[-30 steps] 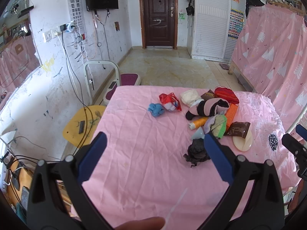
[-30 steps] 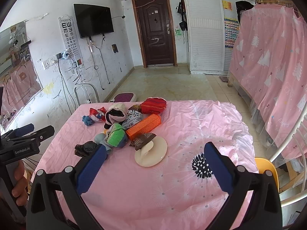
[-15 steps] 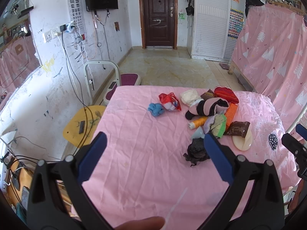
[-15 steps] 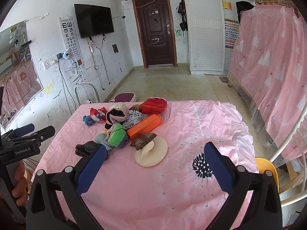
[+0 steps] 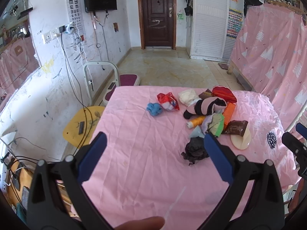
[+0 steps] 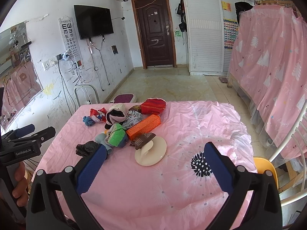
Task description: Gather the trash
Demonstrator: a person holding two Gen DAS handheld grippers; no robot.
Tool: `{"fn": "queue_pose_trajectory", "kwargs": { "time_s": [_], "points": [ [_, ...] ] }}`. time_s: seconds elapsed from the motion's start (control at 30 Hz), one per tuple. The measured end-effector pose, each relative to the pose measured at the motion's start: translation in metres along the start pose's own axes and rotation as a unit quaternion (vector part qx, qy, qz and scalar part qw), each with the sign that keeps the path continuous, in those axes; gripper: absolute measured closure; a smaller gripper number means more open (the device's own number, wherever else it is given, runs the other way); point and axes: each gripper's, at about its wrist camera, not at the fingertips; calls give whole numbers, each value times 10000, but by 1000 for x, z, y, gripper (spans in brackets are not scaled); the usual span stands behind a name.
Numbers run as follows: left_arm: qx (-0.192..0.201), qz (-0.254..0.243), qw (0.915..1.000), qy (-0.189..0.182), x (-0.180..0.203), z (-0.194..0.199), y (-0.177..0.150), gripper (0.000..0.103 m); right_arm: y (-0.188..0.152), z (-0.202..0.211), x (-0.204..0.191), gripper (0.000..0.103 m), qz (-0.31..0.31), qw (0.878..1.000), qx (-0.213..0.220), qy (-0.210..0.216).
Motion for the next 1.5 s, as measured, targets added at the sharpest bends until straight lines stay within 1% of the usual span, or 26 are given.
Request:
{"fn": "queue_pose_trajectory", "kwargs": {
  "time_s": [1.13,1.3,1.37,1.5],
  "points": [
    [1,-2,10000,0,3,0,-2,6,0,-2,0,11,16,10000,-34,-2],
    [-203,3,9997,-152,7,-11,0,6,-2,-10,-1,11,72,9999,-131,23],
    [-309,-45,9992,-240,20,-20,2,6,-3,-18,-1,11,94,9997,-232,44],
    [-528,-177,9974,-462,29,-45,1,6,-4,-38,-1,11,125,9988,-450,117]
  ]
}}
Point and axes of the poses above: each gripper's, at about its wrist camera, not at the fingertips, and z roughly against the way its jaws point, x to its right, y to its top, and after that the axes turned 13 degrees about -z, right-handed
